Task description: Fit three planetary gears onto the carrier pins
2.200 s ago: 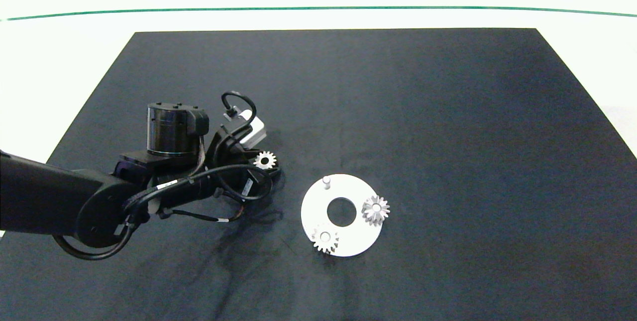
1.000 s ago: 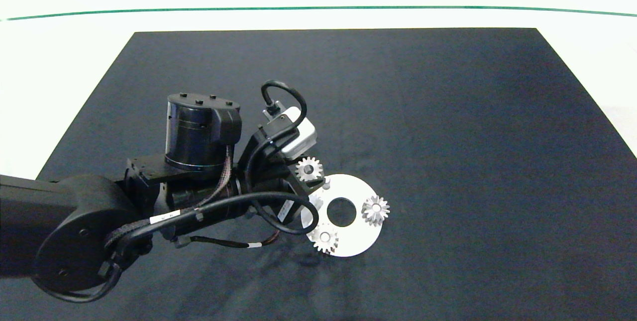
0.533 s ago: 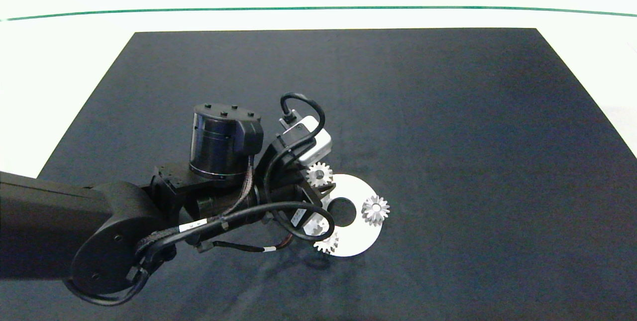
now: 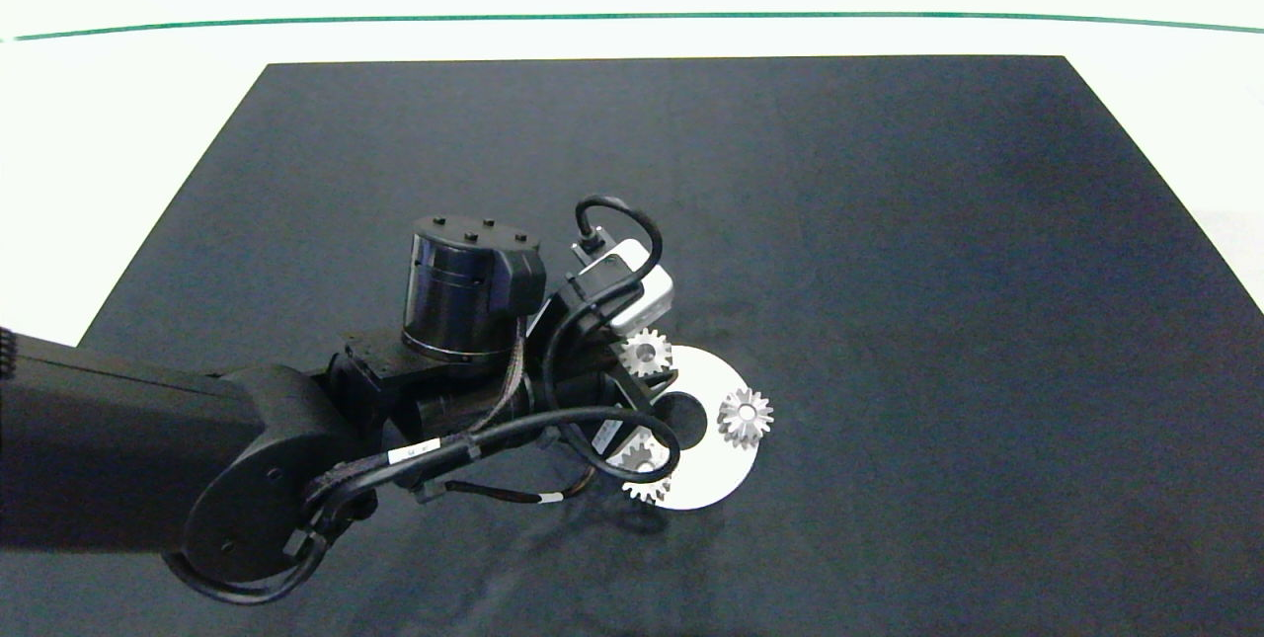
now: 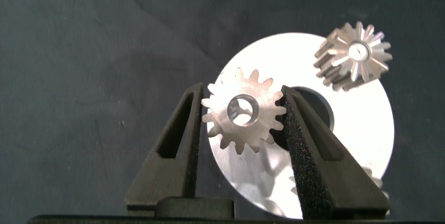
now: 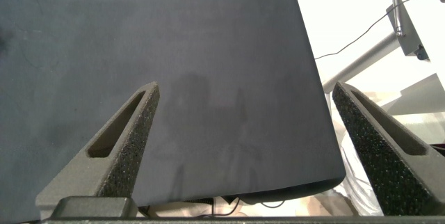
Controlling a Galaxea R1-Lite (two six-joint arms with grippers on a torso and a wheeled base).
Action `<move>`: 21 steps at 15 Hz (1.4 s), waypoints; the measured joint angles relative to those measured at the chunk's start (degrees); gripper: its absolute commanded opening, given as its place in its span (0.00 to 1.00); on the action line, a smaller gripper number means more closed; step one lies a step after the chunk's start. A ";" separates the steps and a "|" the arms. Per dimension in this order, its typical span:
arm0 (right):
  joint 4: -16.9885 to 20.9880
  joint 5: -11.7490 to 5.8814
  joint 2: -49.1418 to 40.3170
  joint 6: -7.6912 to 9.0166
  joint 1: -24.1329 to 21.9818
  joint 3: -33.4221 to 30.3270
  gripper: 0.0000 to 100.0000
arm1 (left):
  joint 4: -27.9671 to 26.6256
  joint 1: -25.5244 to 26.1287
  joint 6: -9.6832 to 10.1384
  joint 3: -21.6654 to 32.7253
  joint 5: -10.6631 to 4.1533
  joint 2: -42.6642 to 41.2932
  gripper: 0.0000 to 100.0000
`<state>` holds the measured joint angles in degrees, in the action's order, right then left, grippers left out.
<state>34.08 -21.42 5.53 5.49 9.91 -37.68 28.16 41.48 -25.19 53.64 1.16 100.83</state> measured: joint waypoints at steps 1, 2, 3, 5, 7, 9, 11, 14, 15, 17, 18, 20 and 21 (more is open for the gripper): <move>0.00 0.00 0.00 0.00 0.00 0.00 1.00 | -0.02 -0.01 0.00 0.13 -0.01 0.22 0.10; 0.00 0.01 0.00 0.00 0.00 0.00 1.00 | 0.04 -0.06 0.00 0.38 0.02 0.39 0.10; 0.00 0.00 0.00 0.00 0.00 0.00 1.00 | 0.01 -0.06 0.02 0.55 0.02 0.57 0.10; 0.00 0.01 0.00 0.00 0.00 -0.02 1.00 | 0.06 -0.23 -0.04 0.77 0.07 0.88 0.10; 0.00 0.01 0.00 0.00 0.00 -0.07 1.00 | 0.01 -0.39 -0.04 0.82 0.07 1.05 0.10; 0.00 0.04 0.00 0.00 0.00 -0.07 1.00 | 0.04 -0.48 -0.06 0.82 0.16 1.29 0.10; 0.00 0.01 0.00 0.00 0.00 -0.02 1.00 | 0.63 -0.45 -0.06 0.85 0.16 1.54 0.10; 0.00 0.01 0.00 0.00 0.00 0.00 1.00 | 1.49 -0.56 -0.13 0.82 0.18 2.01 0.10; 0.00 0.00 0.00 0.00 0.00 -0.02 1.00 | 1.50 -0.78 -0.26 0.72 0.22 2.10 0.10; 0.00 0.04 0.00 -0.01 0.00 0.00 1.00 | 1.50 -1.00 -0.33 0.72 0.32 2.19 0.10; 0.00 0.04 0.00 -0.01 0.00 0.00 1.00 | 1.50 -1.06 -0.33 0.72 0.24 2.23 0.10; 0.00 0.09 0.00 0.00 0.00 0.04 1.00 | 1.38 -1.16 -0.30 0.74 0.21 2.36 0.10; 0.00 0.06 0.00 0.00 0.00 0.06 1.00 | 1.39 -1.16 -0.30 0.82 0.22 2.45 0.10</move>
<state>34.08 -21.36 5.53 5.49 9.91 -37.62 29.55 40.33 -25.49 54.46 1.38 103.28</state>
